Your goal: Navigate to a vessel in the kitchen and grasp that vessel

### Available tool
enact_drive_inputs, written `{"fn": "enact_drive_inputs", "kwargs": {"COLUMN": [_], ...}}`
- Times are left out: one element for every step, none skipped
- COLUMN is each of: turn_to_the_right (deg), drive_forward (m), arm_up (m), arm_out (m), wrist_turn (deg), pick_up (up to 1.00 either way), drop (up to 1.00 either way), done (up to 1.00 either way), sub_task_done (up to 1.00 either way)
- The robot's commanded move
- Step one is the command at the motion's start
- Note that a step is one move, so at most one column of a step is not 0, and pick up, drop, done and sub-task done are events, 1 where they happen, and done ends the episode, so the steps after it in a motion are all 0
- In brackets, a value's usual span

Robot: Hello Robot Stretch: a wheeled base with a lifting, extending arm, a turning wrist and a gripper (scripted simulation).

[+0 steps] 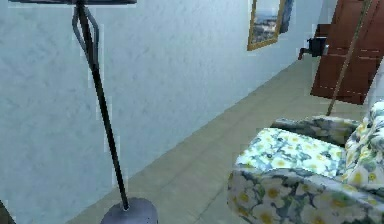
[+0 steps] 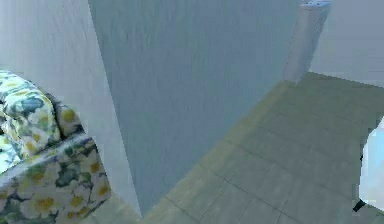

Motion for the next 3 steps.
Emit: {"fn": "enact_drive_inputs", "kwargs": {"turn_to_the_right": [0.0,3.0,0.0], "drive_forward": [1.00,0.00,0.50], "arm_up": [0.00,0.00,0.00], "arm_out": [0.00,0.00,0.00], "wrist_turn": [0.0,0.0,0.0], "pick_up": [0.00,0.00,0.00], "drop": [0.00,0.00,0.00], "done": [0.00,0.00,0.00], "sub_task_done": [0.00,0.00,0.00]}}
